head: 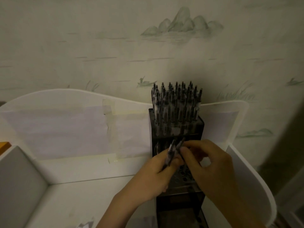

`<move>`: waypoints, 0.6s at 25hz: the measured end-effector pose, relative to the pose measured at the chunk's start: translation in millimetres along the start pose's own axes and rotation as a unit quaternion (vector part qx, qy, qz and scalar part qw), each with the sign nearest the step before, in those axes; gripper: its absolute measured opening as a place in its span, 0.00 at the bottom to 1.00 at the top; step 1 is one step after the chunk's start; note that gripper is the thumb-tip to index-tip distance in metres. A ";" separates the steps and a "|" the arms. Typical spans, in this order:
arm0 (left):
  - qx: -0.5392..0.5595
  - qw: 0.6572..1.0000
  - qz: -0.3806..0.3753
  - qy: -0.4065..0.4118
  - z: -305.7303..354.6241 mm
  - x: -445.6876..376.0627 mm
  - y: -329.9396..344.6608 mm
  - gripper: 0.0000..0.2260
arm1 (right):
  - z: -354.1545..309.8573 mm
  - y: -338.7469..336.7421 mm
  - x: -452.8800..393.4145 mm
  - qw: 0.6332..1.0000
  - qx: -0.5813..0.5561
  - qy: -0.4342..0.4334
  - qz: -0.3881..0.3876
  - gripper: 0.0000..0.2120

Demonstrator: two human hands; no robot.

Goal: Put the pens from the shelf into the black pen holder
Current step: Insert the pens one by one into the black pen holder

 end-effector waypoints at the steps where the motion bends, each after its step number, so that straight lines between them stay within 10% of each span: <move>1: 0.003 1.000 -0.004 -0.005 0.3 -0.7 1.6 0.16 | -3.5 1.9 2.9 0.998 -0.045 0.018 -0.040 0.07; 6: 0.002 1.000 -0.018 -0.011 0.2 -3.9 6.7 0.15 | -1.5 -1.9 -6.4 0.958 -0.189 0.188 -0.106 0.03; 9: 0.024 0.999 -0.003 -0.033 -6.4 -2.0 3.4 0.06 | -4.5 -26.8 -22.2 0.939 -0.274 0.207 -0.012 0.03; 15: -0.091 0.995 0.033 0.018 -8.7 1.7 -13.0 0.09 | -9.2 -46.5 -29.1 0.990 -0.077 0.097 0.072 0.02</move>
Point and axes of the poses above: each hand's wrist, its own x-axis away from the middle knuckle, its own y-axis out of the palm, z = x × y, the point moved 3 cm from there along -x, towards the middle knuckle, and after that the axes turned 15 degrees about y, right-handed, at the moved point
